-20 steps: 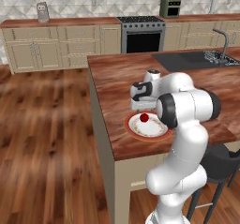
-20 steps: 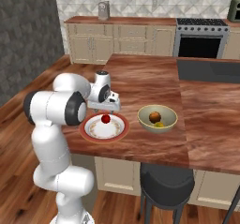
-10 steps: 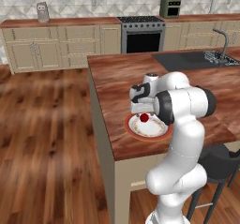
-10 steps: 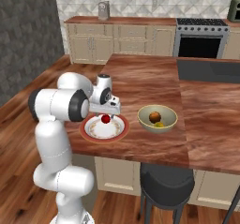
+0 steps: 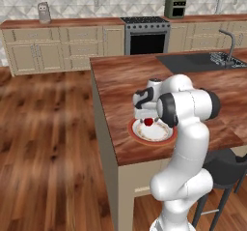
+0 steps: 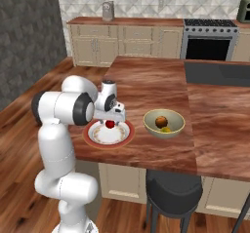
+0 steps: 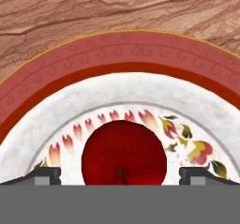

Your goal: Take the fruits from the plate on the dining counter and place two fruits in each bowl.

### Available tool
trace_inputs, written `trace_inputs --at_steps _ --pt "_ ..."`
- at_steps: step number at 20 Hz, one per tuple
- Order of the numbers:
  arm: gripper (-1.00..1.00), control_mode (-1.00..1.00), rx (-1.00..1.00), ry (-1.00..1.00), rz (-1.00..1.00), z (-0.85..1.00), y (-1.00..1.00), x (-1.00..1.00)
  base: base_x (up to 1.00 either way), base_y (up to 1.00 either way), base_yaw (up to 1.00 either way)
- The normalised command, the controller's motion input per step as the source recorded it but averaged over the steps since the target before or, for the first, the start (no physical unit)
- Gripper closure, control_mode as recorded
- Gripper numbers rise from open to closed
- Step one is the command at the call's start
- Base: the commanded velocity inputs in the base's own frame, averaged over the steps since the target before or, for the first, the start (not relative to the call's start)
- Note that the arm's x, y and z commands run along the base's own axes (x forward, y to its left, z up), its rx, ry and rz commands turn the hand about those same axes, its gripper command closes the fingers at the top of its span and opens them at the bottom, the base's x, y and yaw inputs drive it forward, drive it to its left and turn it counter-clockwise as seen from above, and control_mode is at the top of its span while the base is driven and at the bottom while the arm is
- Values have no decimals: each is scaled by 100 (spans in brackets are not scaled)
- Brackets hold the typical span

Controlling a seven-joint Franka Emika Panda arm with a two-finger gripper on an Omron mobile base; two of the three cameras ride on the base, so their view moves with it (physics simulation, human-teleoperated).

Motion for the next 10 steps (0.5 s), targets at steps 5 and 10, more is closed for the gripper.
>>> trace_inputs --at_steps 5,10 --pt "-100 -100 0 0 0 -12 0 0 0 0 0" --pt "100 -100 0 0 0 -12 0 0 0 0 0"
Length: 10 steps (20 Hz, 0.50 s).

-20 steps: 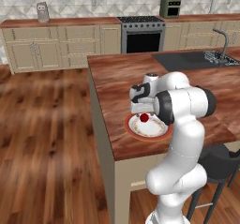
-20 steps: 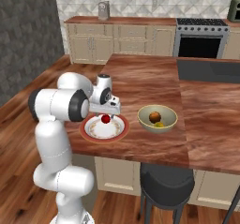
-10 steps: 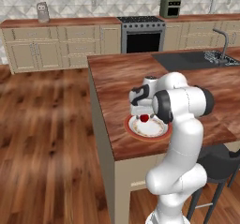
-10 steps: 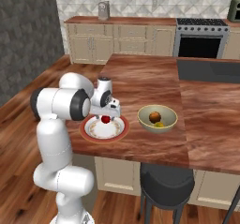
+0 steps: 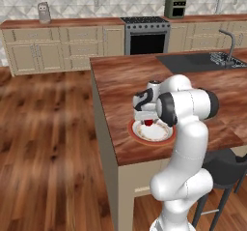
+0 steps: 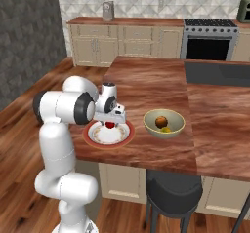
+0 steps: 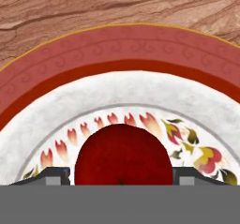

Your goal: Take the fruits from the plate on the dining counter and place two fruits in each bowl.

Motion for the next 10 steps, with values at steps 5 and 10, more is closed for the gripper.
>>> trace_inputs --at_steps 5,10 --pt "100 -100 0 0 0 4 0 -1 0 0 0" --pt "100 -100 0 0 0 58 0 -9 0 0 0"
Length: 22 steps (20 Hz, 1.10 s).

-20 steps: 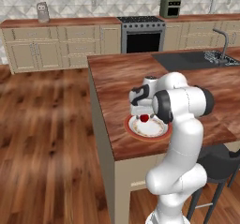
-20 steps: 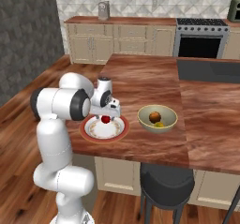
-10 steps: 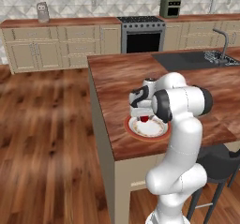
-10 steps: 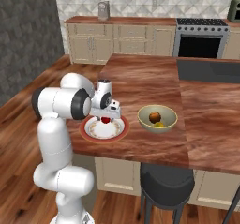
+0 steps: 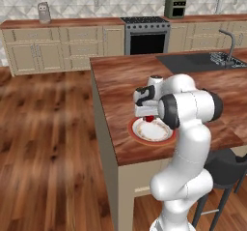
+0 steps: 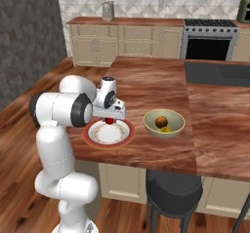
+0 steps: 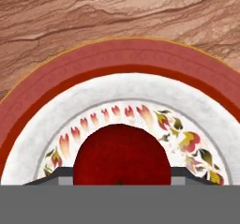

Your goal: Take the fruits from the plate on the dining counter and place two fruits in each bowl.

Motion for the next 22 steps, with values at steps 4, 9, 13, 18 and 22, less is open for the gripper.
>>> trace_inputs --at_steps 4,9,13,18,22 --pt "100 -100 0 -1 0 91 0 -48 0 0 0" --pt "100 -100 0 -4 0 70 -2 -81 0 0 0" --pt "100 -100 0 -9 0 75 0 -66 0 0 0" --pt "100 -100 -1 -8 0 54 2 -46 0 0 0" --pt "100 -100 -3 -5 0 33 12 -32 0 0 0"
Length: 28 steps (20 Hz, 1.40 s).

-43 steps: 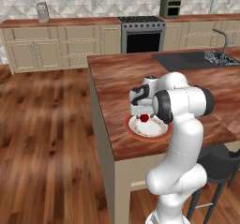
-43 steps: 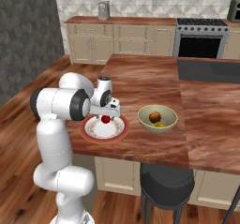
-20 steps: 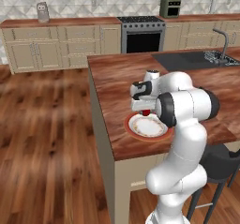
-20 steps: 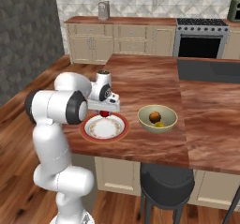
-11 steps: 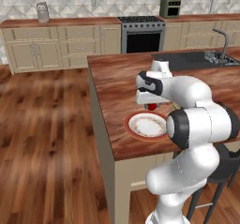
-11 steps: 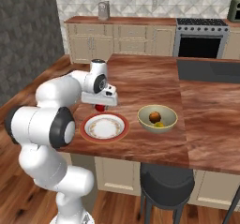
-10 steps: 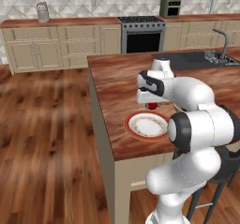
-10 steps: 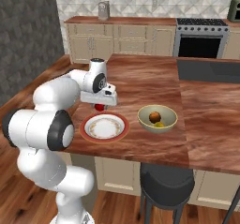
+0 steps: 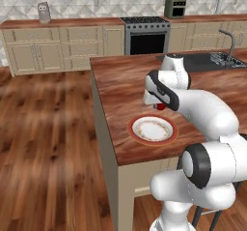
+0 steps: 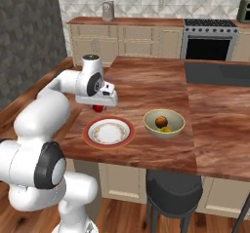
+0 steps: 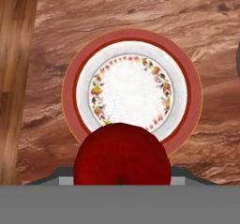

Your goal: Take the fruits from the plate on the dining counter and place two fruits in each bowl.

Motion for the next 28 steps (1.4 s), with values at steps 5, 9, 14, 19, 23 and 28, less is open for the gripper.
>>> trace_inputs --at_steps 5,9,14,19,23,28 --pt "100 -100 -3 -2 0 26 6 -14 0 0 0" --pt "100 100 0 0 0 0 0 0 -45 -13 -2" --pt "100 100 0 0 0 0 0 0 -100 -81 -30" --pt "100 100 0 0 0 0 0 0 -53 -78 -61" --pt "100 100 0 0 0 0 0 0 -5 -93 -59" --pt "100 100 0 0 0 0 0 0 31 -100 -21"
